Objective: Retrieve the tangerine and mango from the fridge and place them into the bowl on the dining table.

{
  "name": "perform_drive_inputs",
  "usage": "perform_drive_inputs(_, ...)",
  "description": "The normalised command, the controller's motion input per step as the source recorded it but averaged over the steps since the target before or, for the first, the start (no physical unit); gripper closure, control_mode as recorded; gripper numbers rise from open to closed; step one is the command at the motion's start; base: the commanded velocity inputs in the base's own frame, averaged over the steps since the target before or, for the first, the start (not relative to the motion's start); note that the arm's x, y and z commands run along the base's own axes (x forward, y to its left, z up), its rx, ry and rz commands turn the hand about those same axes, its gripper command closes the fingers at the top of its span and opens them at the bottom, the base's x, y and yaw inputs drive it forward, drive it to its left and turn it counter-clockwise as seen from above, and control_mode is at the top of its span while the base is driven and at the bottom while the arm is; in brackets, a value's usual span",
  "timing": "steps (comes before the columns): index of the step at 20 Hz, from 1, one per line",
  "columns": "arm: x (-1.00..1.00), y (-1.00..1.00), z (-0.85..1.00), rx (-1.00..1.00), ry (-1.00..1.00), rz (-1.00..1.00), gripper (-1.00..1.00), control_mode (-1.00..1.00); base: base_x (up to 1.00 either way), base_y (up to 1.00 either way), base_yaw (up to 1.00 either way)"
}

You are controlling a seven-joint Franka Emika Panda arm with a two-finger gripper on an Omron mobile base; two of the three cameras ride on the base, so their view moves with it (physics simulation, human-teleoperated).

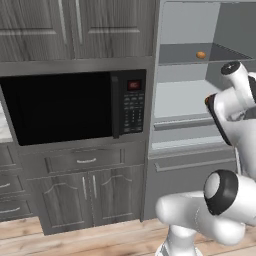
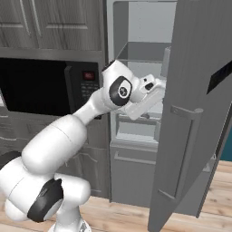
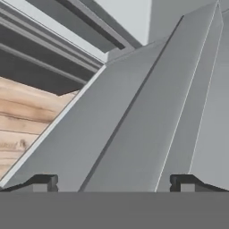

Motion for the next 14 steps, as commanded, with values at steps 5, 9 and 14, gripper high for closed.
perform_drive_inputs(5, 0.02, -0.93, -0.08, 0.0, 0.14, -0.1, -1.0, -1.0, 0.0, 0.0, 0.0)
perform_drive_inputs(9, 0.0, -0.95, -0.14, 0.0, 0.11, -0.1, -1.0, -1.0, 0.0, 0.0, 0.0)
perform_drive_inputs(14, -0.1, -1.0, -0.13, 0.0, 0.09, -0.11, -1.0, -1.0, 0.0, 0.0, 0.0)
